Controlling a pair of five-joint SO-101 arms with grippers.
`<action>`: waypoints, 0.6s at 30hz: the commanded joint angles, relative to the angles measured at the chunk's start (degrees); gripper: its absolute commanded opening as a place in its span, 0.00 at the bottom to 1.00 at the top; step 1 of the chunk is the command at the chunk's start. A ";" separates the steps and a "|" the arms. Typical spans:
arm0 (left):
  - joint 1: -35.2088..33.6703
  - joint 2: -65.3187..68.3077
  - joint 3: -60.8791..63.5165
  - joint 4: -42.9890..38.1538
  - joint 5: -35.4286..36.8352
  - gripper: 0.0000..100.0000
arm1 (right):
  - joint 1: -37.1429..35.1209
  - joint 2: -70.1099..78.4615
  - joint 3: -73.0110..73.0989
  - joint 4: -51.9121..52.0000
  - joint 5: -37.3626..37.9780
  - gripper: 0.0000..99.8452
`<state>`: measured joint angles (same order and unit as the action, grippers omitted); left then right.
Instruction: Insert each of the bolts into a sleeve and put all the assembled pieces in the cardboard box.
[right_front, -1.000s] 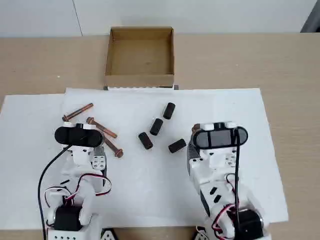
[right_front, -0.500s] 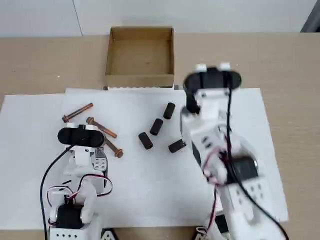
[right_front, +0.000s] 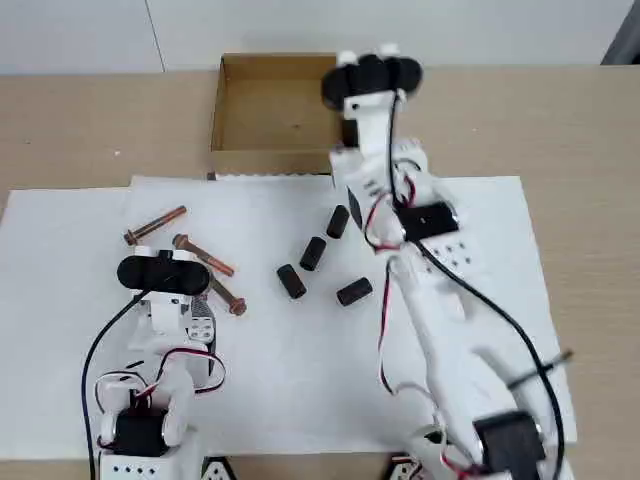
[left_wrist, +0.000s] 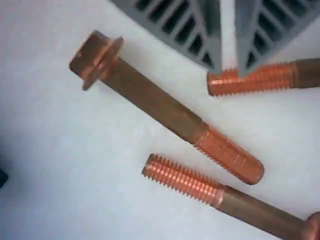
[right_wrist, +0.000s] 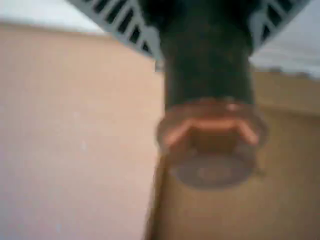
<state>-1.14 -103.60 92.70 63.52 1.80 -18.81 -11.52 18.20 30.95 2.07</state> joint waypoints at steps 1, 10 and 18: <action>-0.26 -0.62 -0.22 0.00 -0.18 0.01 | 0.22 6.02 -7.38 -6.64 5.54 0.00; -0.26 -0.62 -0.22 0.00 -0.18 0.01 | -0.04 24.84 -22.86 -17.45 9.41 0.00; -0.26 -0.62 -0.22 0.00 -0.18 0.01 | -0.13 39.34 -35.52 -20.88 10.90 0.00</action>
<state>-1.14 -103.60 92.70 63.52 1.80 -19.08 26.37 -10.29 12.22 12.44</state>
